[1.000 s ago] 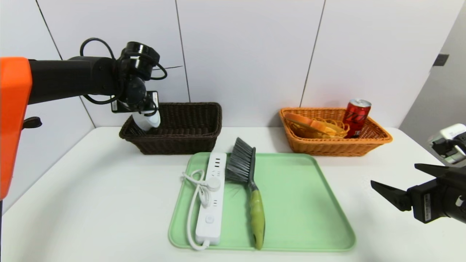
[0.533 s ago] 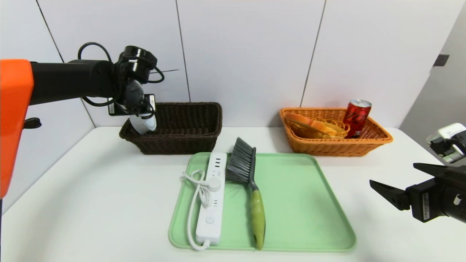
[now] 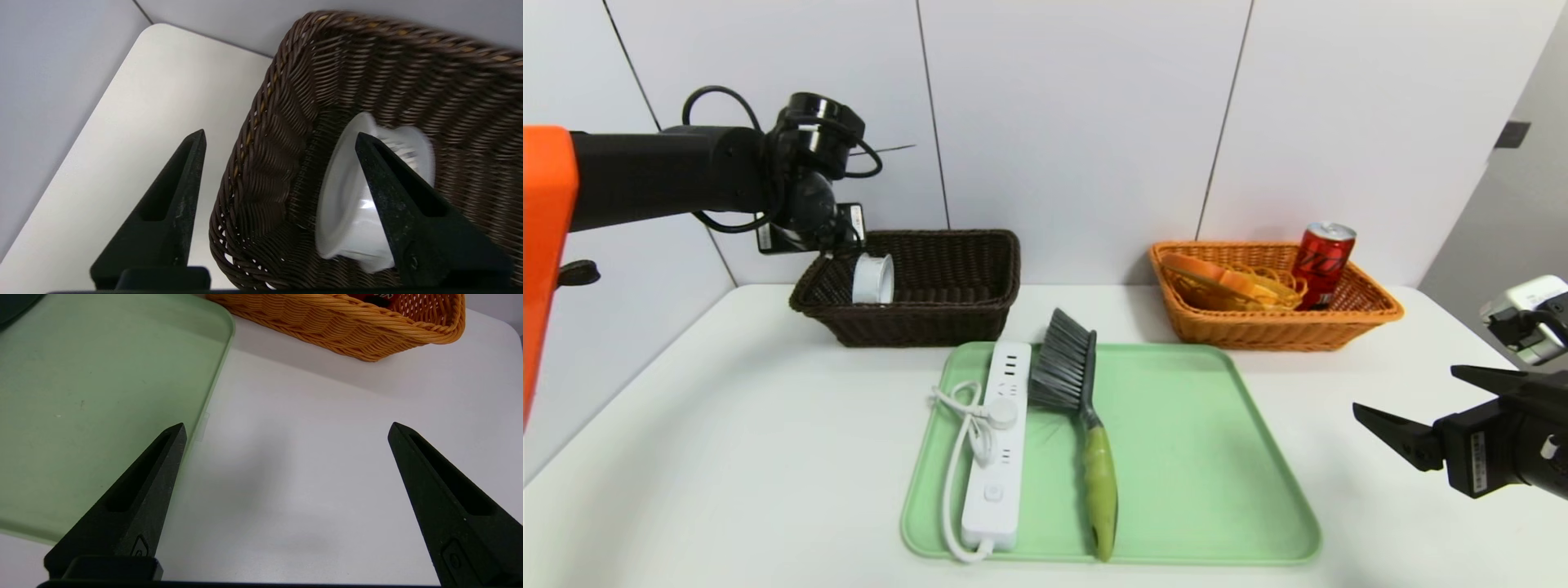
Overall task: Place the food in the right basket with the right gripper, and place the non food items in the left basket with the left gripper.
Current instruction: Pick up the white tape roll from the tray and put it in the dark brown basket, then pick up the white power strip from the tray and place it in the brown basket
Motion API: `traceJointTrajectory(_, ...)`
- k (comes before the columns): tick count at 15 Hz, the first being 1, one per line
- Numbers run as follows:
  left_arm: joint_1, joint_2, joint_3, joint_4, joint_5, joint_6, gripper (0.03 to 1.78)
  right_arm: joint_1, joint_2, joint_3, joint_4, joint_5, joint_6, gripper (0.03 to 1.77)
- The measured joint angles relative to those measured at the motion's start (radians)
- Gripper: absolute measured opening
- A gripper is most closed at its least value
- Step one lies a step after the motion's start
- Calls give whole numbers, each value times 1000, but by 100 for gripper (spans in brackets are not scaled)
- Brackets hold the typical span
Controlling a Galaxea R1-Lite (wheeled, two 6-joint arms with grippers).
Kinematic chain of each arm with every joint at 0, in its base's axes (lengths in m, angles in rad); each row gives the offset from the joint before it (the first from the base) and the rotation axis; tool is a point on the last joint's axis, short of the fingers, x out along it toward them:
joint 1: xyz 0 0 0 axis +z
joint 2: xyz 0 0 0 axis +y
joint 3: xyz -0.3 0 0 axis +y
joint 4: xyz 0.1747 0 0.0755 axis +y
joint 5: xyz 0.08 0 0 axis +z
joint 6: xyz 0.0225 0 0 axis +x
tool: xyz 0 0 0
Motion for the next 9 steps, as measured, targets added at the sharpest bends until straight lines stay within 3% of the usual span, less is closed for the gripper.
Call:
traceJointTrajectory(6, -156, -207, 30, 116, -52, -175, 152, 0, 1, 6, 0, 0, -1, 170)
traceJointTrajectory(9, -258, -352, 215, 167, -60, -220, 158, 0, 1, 7, 0, 0, -2, 170)
